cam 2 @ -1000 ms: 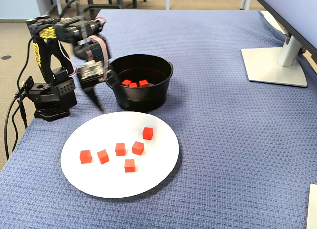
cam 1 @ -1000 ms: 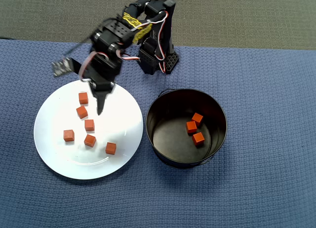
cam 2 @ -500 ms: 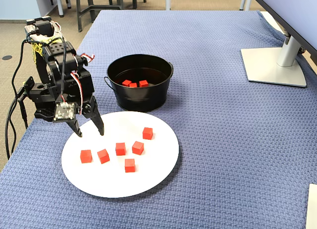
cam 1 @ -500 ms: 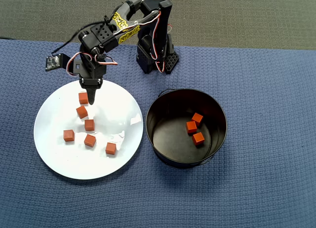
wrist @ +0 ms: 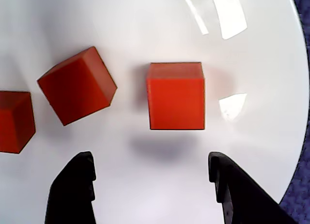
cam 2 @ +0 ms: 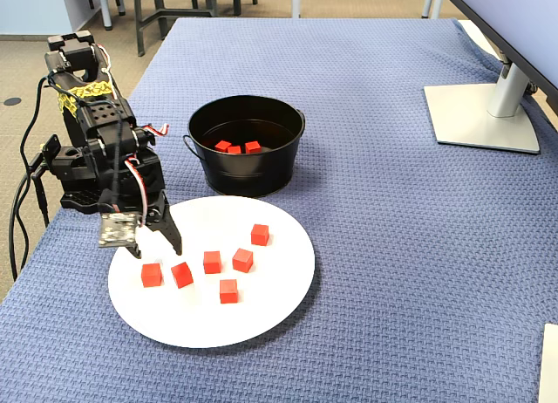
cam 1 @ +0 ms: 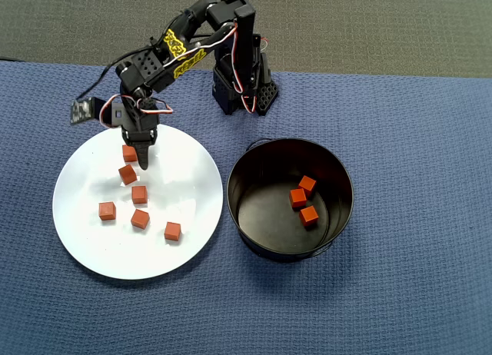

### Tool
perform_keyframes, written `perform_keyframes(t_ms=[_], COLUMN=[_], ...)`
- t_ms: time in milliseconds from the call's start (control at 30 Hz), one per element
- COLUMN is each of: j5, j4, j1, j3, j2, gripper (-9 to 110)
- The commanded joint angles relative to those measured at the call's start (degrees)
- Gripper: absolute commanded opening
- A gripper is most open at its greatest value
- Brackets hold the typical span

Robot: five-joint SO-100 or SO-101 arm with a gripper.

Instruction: Pick up the red cubes from the white plate and place them in the black recipient

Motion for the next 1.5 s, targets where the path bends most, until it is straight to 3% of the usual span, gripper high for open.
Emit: perform_keyframes(t_ms=[0,333,933,1467], j5=[-5.4,-10.7,-5.7,-3.7], j4=[-0.4,-0.4,-1.3,-1.8], j1=[1.0,3.7,5.1,4.9], j3=[-4.0,-5.9,-12.0,-13.5], j2=[0.2,-2.9,-9.6,-11.4], gripper=[24,24,19,0])
